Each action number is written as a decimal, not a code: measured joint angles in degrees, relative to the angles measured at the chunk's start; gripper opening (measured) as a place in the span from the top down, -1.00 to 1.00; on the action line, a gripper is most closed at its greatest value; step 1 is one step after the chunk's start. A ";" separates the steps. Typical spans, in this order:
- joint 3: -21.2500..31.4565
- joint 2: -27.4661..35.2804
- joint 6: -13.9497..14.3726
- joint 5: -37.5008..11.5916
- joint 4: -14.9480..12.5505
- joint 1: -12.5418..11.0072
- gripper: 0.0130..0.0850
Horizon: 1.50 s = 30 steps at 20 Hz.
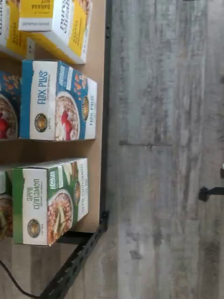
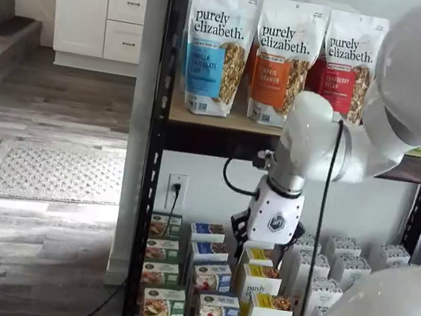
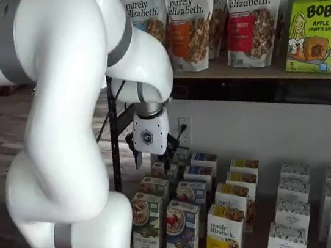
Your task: Pick up the blue and white box that is on the bottom shelf, the second box from the left
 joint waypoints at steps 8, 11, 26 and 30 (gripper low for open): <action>-0.43 8.45 0.24 -8.97 0.37 0.90 -1.00; -0.72 11.86 1.06 -12.47 -0.40 1.20 -1.00; -5.31 27.03 4.51 -24.13 -5.04 0.60 -1.00; -8.06 31.62 1.58 -26.57 -2.74 -0.11 -1.00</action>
